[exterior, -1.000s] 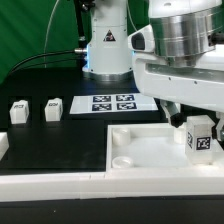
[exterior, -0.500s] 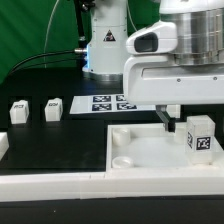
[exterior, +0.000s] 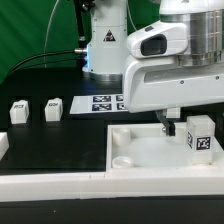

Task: Assemble one leg

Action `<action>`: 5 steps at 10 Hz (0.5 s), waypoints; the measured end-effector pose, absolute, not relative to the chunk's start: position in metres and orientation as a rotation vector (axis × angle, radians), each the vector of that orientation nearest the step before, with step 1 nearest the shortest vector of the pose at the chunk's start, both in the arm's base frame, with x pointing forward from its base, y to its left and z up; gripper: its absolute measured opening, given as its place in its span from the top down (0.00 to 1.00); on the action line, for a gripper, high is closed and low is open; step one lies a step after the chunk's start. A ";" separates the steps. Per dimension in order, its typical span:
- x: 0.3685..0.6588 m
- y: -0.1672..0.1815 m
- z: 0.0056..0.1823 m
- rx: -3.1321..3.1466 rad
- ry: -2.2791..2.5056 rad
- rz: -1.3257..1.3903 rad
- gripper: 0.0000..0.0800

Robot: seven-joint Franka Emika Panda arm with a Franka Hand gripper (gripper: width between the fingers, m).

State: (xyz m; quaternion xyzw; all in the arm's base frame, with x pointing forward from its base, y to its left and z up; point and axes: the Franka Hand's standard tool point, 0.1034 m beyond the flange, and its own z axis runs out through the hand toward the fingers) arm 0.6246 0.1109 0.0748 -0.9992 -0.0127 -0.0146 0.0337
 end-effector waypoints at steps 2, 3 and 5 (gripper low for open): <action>0.625 0.111 0.075 -3.074 -0.039 -0.045 0.53; 0.625 0.111 0.075 -3.074 -0.039 -0.045 0.64; 0.625 0.111 0.075 -3.074 -0.018 -0.044 0.64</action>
Offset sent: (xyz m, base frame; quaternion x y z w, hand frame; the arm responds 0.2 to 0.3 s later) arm 0.0000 0.0000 0.0000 0.0000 0.0000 0.0000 1.0000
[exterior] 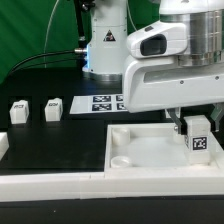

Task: Assemble one leg

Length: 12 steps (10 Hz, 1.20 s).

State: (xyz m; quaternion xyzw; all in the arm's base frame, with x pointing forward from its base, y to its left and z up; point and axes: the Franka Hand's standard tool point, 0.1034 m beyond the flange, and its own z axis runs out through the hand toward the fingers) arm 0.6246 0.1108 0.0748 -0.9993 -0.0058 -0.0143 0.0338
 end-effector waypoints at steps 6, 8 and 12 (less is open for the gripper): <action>0.624 0.113 0.074 -2.968 0.717 -0.024 0.63; 0.623 0.113 0.074 -2.864 1.037 -0.008 0.63; 0.623 0.112 0.074 -2.499 1.672 0.065 0.63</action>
Offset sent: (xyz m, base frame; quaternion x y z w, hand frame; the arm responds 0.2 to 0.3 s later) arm 0.0000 0.0000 0.0000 0.0000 0.0000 0.1790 0.9838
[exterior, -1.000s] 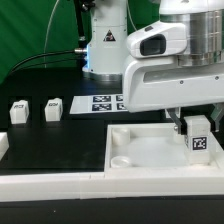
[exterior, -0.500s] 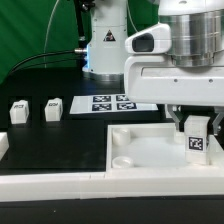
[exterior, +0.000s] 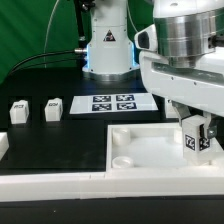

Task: Assemble one leg

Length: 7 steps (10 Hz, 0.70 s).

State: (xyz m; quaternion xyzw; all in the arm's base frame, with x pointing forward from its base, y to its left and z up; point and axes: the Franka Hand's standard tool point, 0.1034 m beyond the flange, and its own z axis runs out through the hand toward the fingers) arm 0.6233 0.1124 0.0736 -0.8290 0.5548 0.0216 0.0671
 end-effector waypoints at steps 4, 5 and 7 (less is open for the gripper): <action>0.624 0.118 0.073 -2.067 2.150 0.123 0.63; 0.624 0.118 0.073 -1.895 2.300 0.146 0.63; 0.624 0.118 0.073 -1.876 2.311 0.153 0.51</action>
Offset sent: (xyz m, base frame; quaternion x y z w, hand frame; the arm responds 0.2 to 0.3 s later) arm -0.0048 0.0022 -0.0059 0.0050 0.0157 0.2039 0.9789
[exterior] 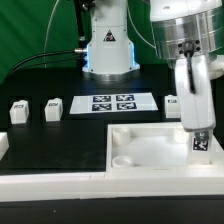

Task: Assemble one leg

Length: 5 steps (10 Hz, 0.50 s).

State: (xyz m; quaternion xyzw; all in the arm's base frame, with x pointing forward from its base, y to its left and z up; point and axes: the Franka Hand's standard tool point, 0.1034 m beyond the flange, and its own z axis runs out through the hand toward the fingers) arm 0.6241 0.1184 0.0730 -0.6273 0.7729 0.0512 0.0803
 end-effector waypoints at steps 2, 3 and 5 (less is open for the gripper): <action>0.624 0.119 0.073 -1.934 2.260 0.147 0.33; 0.624 0.119 0.073 -1.934 2.260 0.147 0.23; 0.624 0.119 0.073 -2.139 2.060 0.125 0.20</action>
Offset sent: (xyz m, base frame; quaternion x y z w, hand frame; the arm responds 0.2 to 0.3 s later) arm 0.0000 0.0000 0.0000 0.0000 0.0000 -0.0899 0.9960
